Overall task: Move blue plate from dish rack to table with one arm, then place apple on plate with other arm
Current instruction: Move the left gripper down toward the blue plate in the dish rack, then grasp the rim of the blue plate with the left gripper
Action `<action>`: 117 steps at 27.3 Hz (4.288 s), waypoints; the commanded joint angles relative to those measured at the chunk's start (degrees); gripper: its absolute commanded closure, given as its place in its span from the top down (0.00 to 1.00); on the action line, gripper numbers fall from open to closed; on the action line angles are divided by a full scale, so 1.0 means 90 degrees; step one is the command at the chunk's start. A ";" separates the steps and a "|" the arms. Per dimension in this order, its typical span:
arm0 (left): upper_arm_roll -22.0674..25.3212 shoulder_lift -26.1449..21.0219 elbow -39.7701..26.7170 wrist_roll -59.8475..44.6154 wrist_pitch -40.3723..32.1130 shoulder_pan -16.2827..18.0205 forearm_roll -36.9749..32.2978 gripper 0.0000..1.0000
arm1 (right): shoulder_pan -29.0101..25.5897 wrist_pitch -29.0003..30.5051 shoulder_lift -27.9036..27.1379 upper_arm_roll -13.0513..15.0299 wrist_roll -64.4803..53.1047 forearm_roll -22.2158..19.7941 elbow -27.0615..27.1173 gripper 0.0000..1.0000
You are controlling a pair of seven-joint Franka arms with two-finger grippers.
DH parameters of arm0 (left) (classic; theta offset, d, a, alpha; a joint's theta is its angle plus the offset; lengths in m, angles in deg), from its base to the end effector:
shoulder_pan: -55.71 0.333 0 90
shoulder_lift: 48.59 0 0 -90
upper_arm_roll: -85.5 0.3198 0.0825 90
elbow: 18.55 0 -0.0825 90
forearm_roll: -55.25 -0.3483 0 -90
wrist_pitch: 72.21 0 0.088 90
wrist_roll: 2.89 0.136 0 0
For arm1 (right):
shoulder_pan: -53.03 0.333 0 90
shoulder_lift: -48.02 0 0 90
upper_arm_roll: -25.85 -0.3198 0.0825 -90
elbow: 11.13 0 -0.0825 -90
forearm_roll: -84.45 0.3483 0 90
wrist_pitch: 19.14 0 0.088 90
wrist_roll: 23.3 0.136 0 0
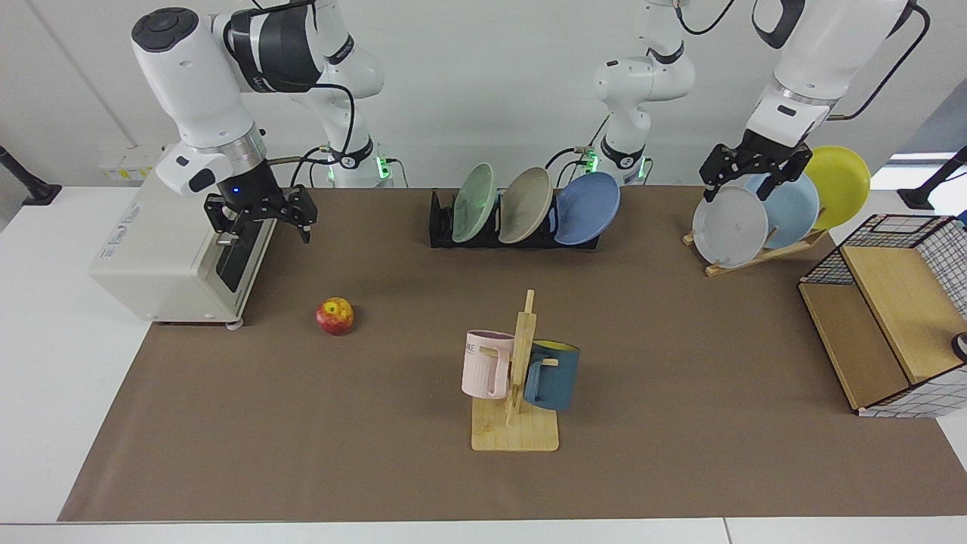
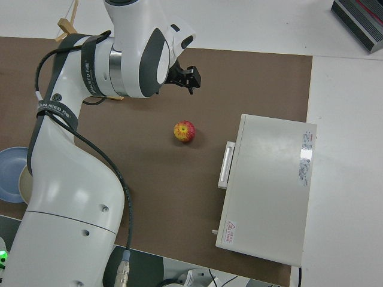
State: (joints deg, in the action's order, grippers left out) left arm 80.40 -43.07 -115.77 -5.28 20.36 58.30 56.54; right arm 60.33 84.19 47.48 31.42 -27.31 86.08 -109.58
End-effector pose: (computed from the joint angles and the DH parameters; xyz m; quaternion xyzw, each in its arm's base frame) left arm 0.4914 -0.0266 0.5965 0.9999 -0.0005 0.0071 0.0073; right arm 0.5401 0.0197 0.5502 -0.9981 -0.0473 -0.0381 0.0127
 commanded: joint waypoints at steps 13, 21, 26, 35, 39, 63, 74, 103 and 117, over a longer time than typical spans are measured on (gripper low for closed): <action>-0.0038 0.0100 -0.0175 0.0118 0.0095 0.0073 0.0041 1.00 | -0.0098 -0.0045 0.0011 -0.0072 0.0074 0.0023 -0.0008 1.00; -0.0038 0.0109 -0.0204 0.0128 0.0104 0.0073 0.0041 1.00 | -0.0098 -0.0045 0.0011 -0.0072 0.0074 0.0023 -0.0008 1.00; -0.0038 0.0119 -0.0243 0.0128 0.0095 0.0073 0.0041 1.00 | -0.0098 -0.0045 0.0011 -0.0072 0.0074 0.0023 -0.0008 1.00; -0.0048 0.0119 -0.0273 0.0138 0.0104 0.0063 0.0041 1.00 | -0.0098 -0.0045 0.0011 -0.0072 0.0074 0.0023 -0.0008 1.00; -0.0048 0.0119 -0.0282 0.0138 0.0104 0.0054 0.0041 1.00 | -0.0098 -0.0045 0.0011 -0.0072 0.0074 0.0023 -0.0008 1.00; -0.2664 0.3790 -0.4782 -0.3103 0.1452 -0.0112 -0.1307 1.00 | -0.0098 -0.0055 0.0011 -0.0062 0.0074 0.0023 -0.0008 1.00; -0.3232 0.3850 -0.5536 -0.4052 0.1900 -0.0308 -0.1296 1.00 | -0.0098 -0.0045 0.0011 -0.0062 0.0074 0.0023 -0.0008 1.00; -0.3915 0.3215 -0.5878 -0.4130 0.2712 0.0229 -0.0749 1.00 | 0.0234 0.0140 -0.0028 -0.0101 0.0406 0.0033 -0.0067 1.00; -0.3925 0.3215 -0.5878 -0.4139 0.2702 0.0356 -0.0964 0.84 | 0.0224 0.0316 -0.0350 -0.0111 0.0435 0.0004 0.0021 1.00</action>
State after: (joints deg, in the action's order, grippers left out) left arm 45.77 -14.43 -167.88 -41.90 43.20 60.72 48.84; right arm 62.90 85.39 46.14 30.90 -24.77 86.12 -109.84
